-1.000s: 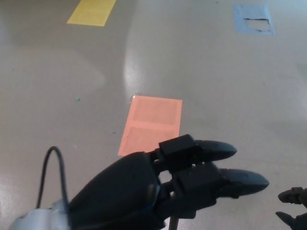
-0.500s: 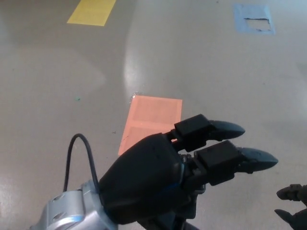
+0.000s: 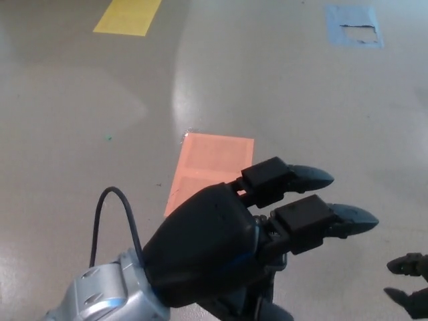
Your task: The robot uses its left hand to grab the top of a phone stand kept on the floor and rotates it anti-clockwise
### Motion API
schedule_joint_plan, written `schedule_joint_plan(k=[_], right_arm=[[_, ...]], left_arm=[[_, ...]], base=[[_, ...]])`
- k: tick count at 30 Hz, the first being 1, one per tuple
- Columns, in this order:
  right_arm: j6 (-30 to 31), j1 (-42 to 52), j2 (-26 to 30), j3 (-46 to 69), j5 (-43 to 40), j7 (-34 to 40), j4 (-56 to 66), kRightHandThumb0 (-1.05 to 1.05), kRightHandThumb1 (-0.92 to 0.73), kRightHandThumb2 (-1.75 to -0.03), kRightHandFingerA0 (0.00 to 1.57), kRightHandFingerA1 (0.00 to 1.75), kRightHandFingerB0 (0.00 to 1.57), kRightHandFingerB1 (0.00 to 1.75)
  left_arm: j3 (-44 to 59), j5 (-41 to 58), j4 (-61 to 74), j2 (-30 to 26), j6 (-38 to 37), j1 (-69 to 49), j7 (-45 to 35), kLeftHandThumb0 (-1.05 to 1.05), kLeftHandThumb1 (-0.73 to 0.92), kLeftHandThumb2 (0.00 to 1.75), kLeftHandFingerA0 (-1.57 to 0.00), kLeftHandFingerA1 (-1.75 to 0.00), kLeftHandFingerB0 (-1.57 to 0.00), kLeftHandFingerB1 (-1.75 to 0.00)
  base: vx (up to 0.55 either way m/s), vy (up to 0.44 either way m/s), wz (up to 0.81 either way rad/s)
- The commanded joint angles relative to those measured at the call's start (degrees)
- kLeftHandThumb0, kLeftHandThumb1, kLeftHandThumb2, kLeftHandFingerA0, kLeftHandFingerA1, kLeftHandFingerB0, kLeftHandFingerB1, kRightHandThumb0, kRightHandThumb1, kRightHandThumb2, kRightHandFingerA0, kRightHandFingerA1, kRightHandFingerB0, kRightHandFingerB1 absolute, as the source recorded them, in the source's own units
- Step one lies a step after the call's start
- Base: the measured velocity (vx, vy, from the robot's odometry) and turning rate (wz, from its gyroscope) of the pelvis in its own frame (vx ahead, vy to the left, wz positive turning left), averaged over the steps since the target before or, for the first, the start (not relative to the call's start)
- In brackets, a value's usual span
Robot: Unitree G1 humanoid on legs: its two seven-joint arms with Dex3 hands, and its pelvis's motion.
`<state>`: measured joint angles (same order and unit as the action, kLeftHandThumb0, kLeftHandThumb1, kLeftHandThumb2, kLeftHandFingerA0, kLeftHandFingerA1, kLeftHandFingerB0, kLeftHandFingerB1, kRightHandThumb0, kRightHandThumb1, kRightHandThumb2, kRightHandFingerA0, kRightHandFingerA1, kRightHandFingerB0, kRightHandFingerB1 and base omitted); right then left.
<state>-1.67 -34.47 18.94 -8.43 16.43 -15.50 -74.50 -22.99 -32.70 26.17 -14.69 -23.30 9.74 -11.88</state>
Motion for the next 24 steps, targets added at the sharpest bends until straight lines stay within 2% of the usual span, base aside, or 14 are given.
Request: schedule_joint_plan(k=[1, 6, 7, 8, 9, 12, 13, 14, 15, 18, 19, 22, 23, 24], right_arm=[[1.27, -0.63, 0.63, -2.46, 2.14, -1.21, -0.24, -0.52, -0.78, -0.64, 0.52, 0.39, 0.13, 0.26], [1.24, -0.64, 0.64, -2.59, 1.63, -0.9, -0.09, -0.5, -0.78, -0.63, 0.54, 0.4, 0.15, 0.27], [1.05, -0.6, 0.66, -2.5, 1.51, -0.97, -0.02, -0.38, -0.56, -1.01, 0.47, 0.63, 0.01, 0.43], [0.91, -0.57, 0.69, -2.43, 1.43, -1.01, 0.04, -0.38, -0.56, -1.01, 0.47, 0.63, 0.01, 0.43], [0.57, -0.48, 0.75, -2.41, 1.4, -1.03, 0.18, -0.5, -0.78, -0.63, 0.55, 0.42, 0.16, 0.28], [0.02, -0.43, 0.86, -2.37, 1.33, -1.32, 0.41, -0.49, -0.78, -0.63, 0.55, 0.43, 0.17, 0.28], [-0.01, -0.45, 0.87, -2.23, 1.17, -1.54, 0.42, -0.38, -0.55, -1.0, 0.42, 0.61, 0.03, 0.44], [0.03, -0.45, 0.87, -2.15, 1.09, -1.59, 0.4, -0.38, -0.55, -1.0, 0.42, 0.61, 0.03, 0.44], [0.18, -0.55, 0.78, -2.28, 1.25, -1.49, 0.26, -0.49, -0.78, -0.63, 0.49, 0.4, 0.17, 0.28], [0.44, -0.84, 0.62, -2.48, 1.53, -1.34, 0.06, -0.51, -0.77, -0.63, 0.48, 0.4, 0.17, 0.28], [0.73, -0.98, 0.57, -2.45, 1.5, -1.32, 0.02, -0.58, -0.63, -0.85, 0.41, 0.51, 0.12, 0.39], [1.13, -1.18, 0.52, -2.55, 1.62, -1.19, -0.01, -0.5, -0.79, -0.63, 0.46, 0.38, 0.17, 0.27], [1.15, -1.22, 0.54, -2.66, 1.72, -1.23, 0.04, -0.59, -0.64, -0.85, 0.41, 0.51, 0.11, 0.38], [1.19, -1.25, 0.55, -2.73, 1.77, -1.35, 0.09, -0.59, -0.64, -0.85, 0.41, 0.51, 0.11, 0.38]], left_arm=[[1.29, -2.71, -3.48, 0.0, -3.63, 0.32, 4.44, -0.38, 0.42, 0.6, -0.26, -0.36, -0.29, -0.39], [1.74, -3.35, -5.5, -0.03, -4.49, 0.58, 5.58, -0.32, 0.44, 0.53, -0.29, -0.32, -0.31, -0.36], [1.79, -3.56, -5.84, -0.05, -4.64, 0.67, 5.78, -0.32, 0.44, 0.53, -0.31, -0.32, -0.32, -0.36], [1.82, -3.71, -6.1, -0.07, -4.75, 0.75, 5.94, -0.32, 0.44, 0.53, -0.31, -0.32, -0.32, -0.36], [1.83, -3.8, -6.43, -0.06, -4.79, 0.85, 6.04, -0.31, 0.44, 0.54, -0.31, -0.32, -0.34, -0.37], [2.02, -4.18, -7.18, -0.27, -5.13, 1.18, 6.37, -0.25, 0.46, 0.54, -0.31, -0.32, -0.37, -0.37], [2.12, -4.56, -7.86, -0.43, -5.65, 1.48, 6.91, -0.18, 0.47, 0.54, -0.32, -0.32, -0.4, -0.38], [2.15, -4.72, -8.2, -0.47, -5.93, 1.62, 7.2, -0.18, 0.47, 0.54, -0.32, -0.32, -0.4, -0.38], [2.21, -4.76, -8.92, -0.45, -6.47, 1.88, 7.79, -0.06, 0.32, 0.81, -0.19, -0.51, -0.34, -0.57], [2.38, -4.76, -10.27, -0.4, -7.36, 2.48, 8.81, -0.03, 0.32, 0.82, -0.2, -0.52, -0.35, -0.57], [2.38, -4.75, -10.59, -0.34, -7.5, 2.67, 8.97, 0.01, 0.34, 0.84, -0.2, -0.52, -0.36, -0.58], [2.34, -5.02, -11.26, -0.31, -7.9, 3.14, 9.38, 0.01, 0.34, 0.84, -0.19, -0.52, -0.36, -0.58], [2.31, -5.11, -11.44, -0.29, -7.98, 3.25, 9.46, -0.01, 0.34, 0.84, -0.19, -0.52, -0.36, -0.58], [2.28, -5.08, -11.54, -0.25, -7.99, 3.26, 9.49, -0.01, 0.34, 0.84, -0.19, -0.52, -0.36, -0.58]], base=[[0.0, 0.0, 0.0], [0.0, 0.0, 0.0], [0.0, 0.0, 0.0], [0.0, 0.0, 0.0], [0.0, 0.0, 0.0], [0.0, 0.0, 0.0], [0.0, 0.0, 0.0], [0.0, 0.0, 0.0], [0.0, 0.0, 0.0], [0.0, 0.0, 0.0], [0.0, 0.0, 0.0], [0.0, 0.0, 0.0], [0.0, 0.0, 0.0], [0.0, 0.0, 0.0]])
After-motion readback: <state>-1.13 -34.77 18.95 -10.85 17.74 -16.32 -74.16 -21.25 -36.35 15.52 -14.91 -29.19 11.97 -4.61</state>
